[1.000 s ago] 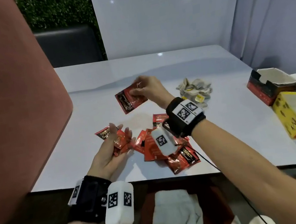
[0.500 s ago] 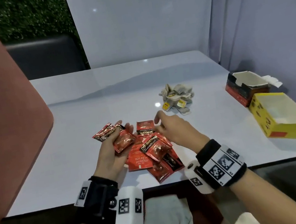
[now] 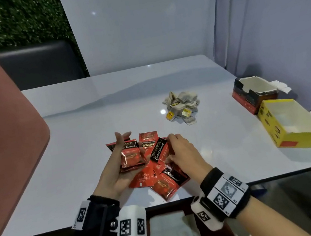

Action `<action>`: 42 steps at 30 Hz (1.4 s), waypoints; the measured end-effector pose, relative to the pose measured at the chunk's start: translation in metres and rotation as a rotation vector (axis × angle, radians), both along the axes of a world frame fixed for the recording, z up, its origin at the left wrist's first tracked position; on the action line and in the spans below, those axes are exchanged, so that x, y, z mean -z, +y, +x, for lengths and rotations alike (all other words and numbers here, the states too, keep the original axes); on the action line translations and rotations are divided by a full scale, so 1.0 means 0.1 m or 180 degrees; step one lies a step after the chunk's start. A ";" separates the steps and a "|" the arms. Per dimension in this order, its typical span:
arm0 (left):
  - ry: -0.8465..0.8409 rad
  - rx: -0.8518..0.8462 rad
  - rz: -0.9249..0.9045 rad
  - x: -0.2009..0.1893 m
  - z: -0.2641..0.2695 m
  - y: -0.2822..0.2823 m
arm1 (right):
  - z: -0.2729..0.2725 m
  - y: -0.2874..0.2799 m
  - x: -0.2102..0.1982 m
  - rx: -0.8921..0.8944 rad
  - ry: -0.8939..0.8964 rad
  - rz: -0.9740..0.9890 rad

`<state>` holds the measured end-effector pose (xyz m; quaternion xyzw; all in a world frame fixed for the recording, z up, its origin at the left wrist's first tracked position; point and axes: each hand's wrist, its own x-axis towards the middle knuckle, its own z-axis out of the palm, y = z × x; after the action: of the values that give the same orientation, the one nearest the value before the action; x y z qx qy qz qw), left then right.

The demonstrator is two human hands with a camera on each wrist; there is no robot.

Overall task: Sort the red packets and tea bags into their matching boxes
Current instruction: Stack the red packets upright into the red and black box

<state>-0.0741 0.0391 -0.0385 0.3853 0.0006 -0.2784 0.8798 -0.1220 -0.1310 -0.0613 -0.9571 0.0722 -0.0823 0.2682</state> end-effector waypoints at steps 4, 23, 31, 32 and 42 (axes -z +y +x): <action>0.0141 -0.0100 -0.0150 0.00 0.03 0.00 | -0.02 -0.10 0.02 0.0195 -0.0085 0.0228; 0.0586 0.0537 0.0034 -0.01 -0.13 -0.28 | -0.07 0.08 -0.62 -0.0988 -0.0319 -0.0753; 0.0261 0.0811 0.0826 -0.10 -0.23 -0.30 | 0.18 0.11 -0.58 -0.2418 0.0748 -0.0688; 0.0239 0.0823 0.0842 -0.11 -0.23 -0.29 | 0.19 0.12 -0.57 -0.2410 0.0701 -0.0720; 0.0015 0.0841 0.1220 -0.13 -0.25 -0.17 | 0.09 0.17 -0.49 -0.2125 0.0315 -0.0241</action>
<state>-0.0992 0.0223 -0.0253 0.5415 0.0051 -0.3868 0.7464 -0.1130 -0.1144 -0.0124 -0.9401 -0.2353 0.0539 0.2408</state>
